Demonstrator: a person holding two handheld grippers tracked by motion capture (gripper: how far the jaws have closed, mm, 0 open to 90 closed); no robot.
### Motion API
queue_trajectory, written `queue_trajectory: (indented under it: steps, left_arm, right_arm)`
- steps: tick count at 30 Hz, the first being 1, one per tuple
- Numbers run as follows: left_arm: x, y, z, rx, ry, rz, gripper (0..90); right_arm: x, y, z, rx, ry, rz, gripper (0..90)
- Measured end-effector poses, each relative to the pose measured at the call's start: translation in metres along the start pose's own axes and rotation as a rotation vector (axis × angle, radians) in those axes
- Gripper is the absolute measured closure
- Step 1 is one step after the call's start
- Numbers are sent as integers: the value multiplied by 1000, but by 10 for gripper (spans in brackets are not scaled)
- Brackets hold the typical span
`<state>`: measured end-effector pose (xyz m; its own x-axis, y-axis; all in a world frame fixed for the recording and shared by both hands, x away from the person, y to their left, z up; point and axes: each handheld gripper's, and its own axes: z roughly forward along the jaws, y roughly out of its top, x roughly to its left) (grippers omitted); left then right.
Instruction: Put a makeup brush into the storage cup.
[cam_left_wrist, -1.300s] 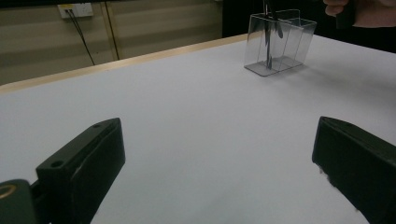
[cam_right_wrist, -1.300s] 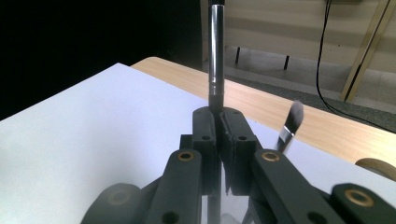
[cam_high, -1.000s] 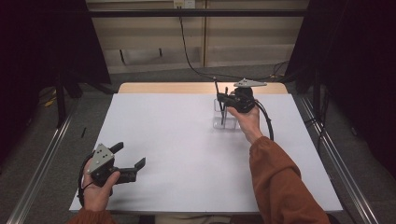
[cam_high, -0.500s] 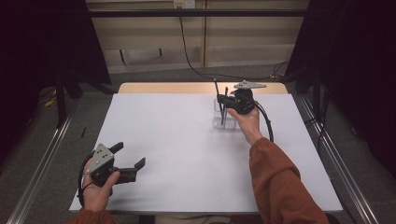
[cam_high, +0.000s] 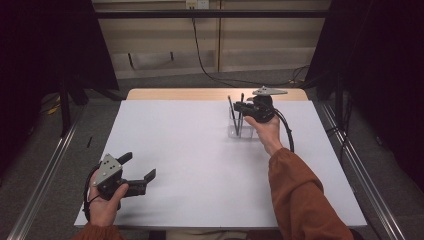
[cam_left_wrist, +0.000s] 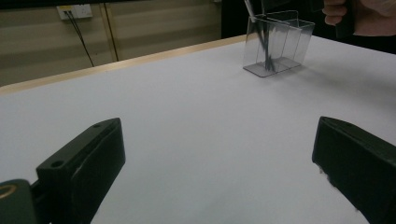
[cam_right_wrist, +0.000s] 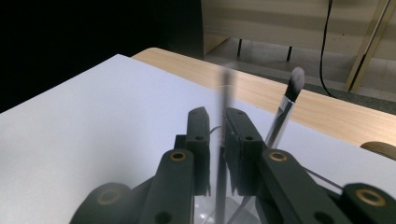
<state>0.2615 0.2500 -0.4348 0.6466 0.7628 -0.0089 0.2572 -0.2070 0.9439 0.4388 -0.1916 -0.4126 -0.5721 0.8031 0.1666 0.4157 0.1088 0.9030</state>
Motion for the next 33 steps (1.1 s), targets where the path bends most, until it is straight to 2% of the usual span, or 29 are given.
queue_trajectory:
  steps: [8,21,33]
  left_arm:
    - [0,0,0,0,1,3,26]
    - [1,1,1,-2,9,-8,26]
    - [3,1,2,-3,16,-18,26]
  right_arm:
    - [0,-1,-4,-14,10,0,668]
    - [4,-2,-12,-15,26,-22,386]
    - [6,-2,-16,-40,30,-4,148]
